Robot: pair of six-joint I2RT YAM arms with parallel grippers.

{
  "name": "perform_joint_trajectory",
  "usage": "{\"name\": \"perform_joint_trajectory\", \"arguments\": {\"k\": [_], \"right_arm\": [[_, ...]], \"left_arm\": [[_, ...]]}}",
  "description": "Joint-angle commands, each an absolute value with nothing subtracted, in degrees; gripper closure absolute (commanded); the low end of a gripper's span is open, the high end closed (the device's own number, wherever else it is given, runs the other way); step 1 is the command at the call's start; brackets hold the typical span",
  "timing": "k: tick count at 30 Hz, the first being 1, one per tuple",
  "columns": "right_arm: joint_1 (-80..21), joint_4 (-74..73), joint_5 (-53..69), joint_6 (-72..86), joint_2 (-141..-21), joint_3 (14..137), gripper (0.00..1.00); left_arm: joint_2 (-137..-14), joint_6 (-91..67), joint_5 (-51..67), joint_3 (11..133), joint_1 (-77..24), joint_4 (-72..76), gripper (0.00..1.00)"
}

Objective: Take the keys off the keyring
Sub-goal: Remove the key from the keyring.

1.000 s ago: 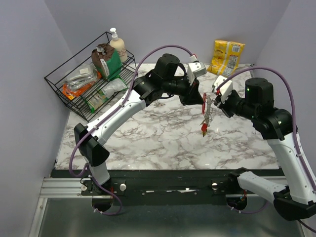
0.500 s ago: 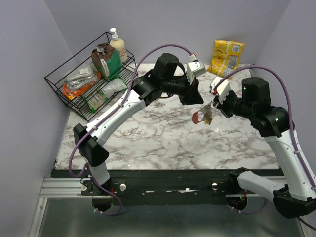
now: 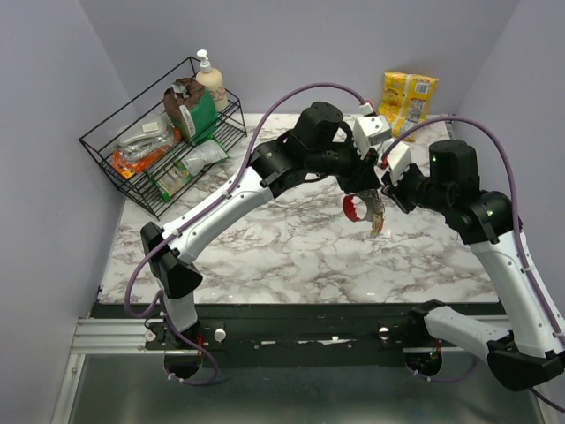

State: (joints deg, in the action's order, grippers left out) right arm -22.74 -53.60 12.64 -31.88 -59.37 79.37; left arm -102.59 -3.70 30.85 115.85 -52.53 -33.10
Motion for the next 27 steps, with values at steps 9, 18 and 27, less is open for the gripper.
{"name": "perform_joint_trajectory", "arguments": {"k": [9, 18, 27], "right_arm": [[-22.8, -49.0, 11.2, -25.5, -59.3, 79.4, 0.99], [-22.3, -48.4, 12.3, -23.8, -58.8, 78.6, 0.99], [-21.4, -47.8, 12.7, -22.1, -58.7, 79.4, 0.99]], "left_arm": [[-104.1, -1.8, 25.2, 115.1, -54.1, -34.2, 0.72], [-103.5, -1.2, 23.7, 113.1, -54.2, -33.7, 0.72], [-102.9, -0.3, 21.4, 110.6, -54.2, -33.0, 0.72]]}}
